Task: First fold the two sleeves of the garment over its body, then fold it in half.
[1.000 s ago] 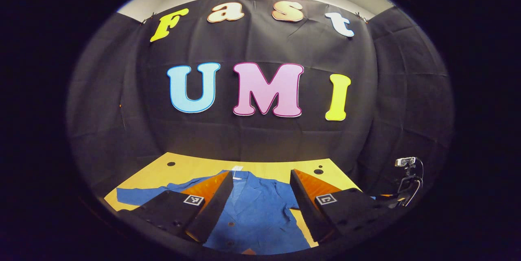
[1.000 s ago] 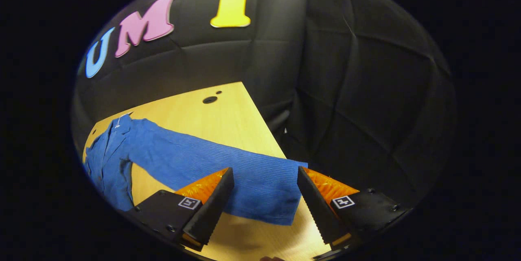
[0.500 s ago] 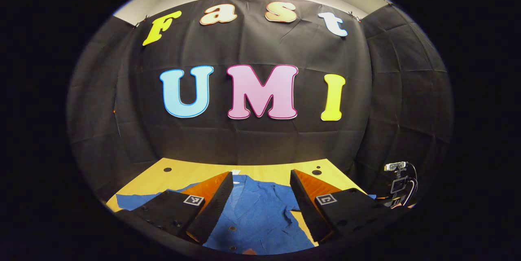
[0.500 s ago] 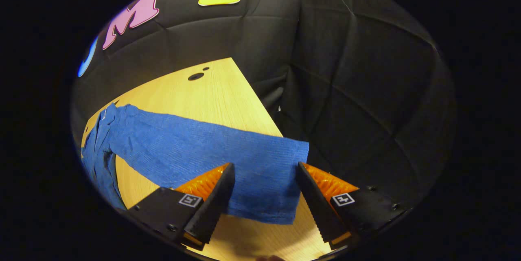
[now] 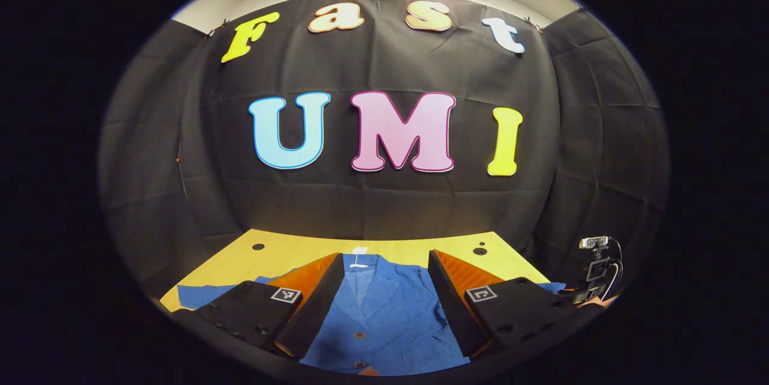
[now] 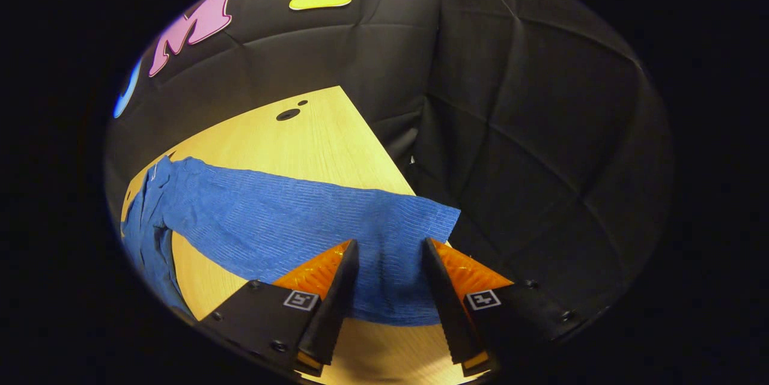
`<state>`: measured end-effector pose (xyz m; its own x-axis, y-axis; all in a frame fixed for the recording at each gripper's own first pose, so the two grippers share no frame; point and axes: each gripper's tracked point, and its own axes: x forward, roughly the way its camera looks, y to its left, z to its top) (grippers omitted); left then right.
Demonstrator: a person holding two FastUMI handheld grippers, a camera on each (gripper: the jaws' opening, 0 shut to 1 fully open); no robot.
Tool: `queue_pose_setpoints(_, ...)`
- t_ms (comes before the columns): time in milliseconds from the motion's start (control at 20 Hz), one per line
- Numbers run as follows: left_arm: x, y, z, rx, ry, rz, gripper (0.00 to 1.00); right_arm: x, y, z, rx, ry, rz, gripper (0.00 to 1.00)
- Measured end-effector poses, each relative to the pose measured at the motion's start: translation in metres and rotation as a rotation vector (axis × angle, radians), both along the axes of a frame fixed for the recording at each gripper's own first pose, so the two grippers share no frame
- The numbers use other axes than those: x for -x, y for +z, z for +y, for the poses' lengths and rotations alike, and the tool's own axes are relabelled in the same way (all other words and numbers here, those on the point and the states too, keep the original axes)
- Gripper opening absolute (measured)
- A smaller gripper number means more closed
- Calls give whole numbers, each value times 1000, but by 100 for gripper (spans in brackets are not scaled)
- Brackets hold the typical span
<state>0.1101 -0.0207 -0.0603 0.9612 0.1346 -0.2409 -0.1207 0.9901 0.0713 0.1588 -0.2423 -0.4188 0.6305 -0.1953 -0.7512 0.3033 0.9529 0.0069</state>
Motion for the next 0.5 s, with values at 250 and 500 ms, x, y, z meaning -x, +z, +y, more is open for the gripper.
queue_pose_setpoints(250, 6, 1, 5, -15, 7, -7, 82, 0, 1, 5, -57, -45, 5, 31)
queue_pose_setpoints(500, 15, 3, 4, -17, 13, -8, 82, -3, 2, 6, -39, -43, 1, 7)
